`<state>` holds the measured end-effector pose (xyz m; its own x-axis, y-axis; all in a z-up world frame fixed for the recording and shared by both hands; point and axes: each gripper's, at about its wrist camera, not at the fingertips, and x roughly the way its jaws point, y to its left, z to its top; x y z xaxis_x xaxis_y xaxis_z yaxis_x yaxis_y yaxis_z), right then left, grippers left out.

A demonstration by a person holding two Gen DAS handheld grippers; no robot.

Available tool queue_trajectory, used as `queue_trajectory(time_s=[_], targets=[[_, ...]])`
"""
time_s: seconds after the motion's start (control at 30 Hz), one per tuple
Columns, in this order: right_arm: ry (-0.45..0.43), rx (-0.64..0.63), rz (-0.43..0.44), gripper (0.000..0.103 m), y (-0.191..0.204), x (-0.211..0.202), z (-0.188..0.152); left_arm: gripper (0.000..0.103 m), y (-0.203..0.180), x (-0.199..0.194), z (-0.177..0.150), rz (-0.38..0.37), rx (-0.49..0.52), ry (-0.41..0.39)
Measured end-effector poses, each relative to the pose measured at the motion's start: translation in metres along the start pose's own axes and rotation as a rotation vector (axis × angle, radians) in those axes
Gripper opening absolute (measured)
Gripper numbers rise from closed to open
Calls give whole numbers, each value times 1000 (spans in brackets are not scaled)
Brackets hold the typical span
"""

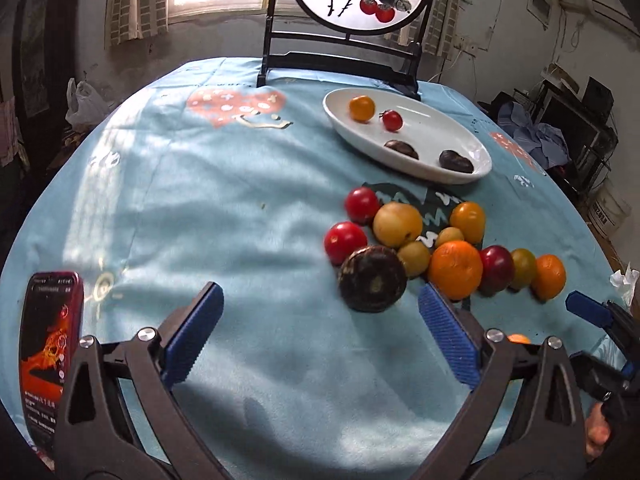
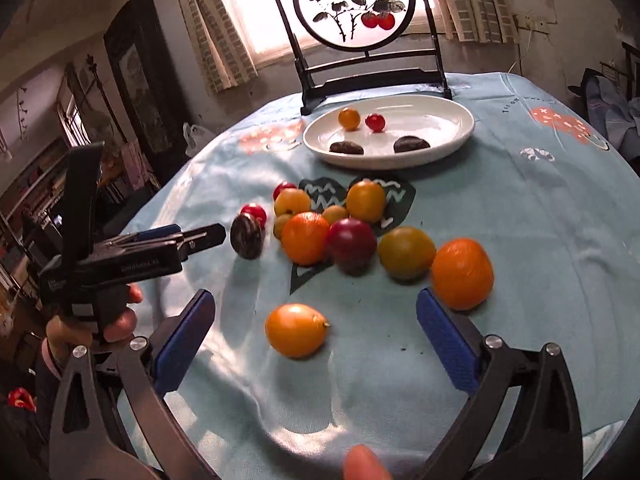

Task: Organize fruits
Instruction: 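Grasp an orange tomato with the right tool while the left grasps a dark fruit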

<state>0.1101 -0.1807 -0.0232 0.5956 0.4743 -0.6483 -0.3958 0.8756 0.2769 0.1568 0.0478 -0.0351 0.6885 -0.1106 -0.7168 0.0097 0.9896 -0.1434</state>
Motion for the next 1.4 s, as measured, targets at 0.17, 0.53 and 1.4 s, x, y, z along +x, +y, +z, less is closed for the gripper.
queue_trajectory(time_s=[0.17,0.53,1.4], targets=[[57,-13,-32,80,4,15,-9,100,12,-2,-4,-9,-59,-2],[119,-42,-23,60,10,24,-11,100,13,-1,-5,-3,-67,4],[109,63,43,39,-4,23,-10,77,-17,16,2,-65,70,56]])
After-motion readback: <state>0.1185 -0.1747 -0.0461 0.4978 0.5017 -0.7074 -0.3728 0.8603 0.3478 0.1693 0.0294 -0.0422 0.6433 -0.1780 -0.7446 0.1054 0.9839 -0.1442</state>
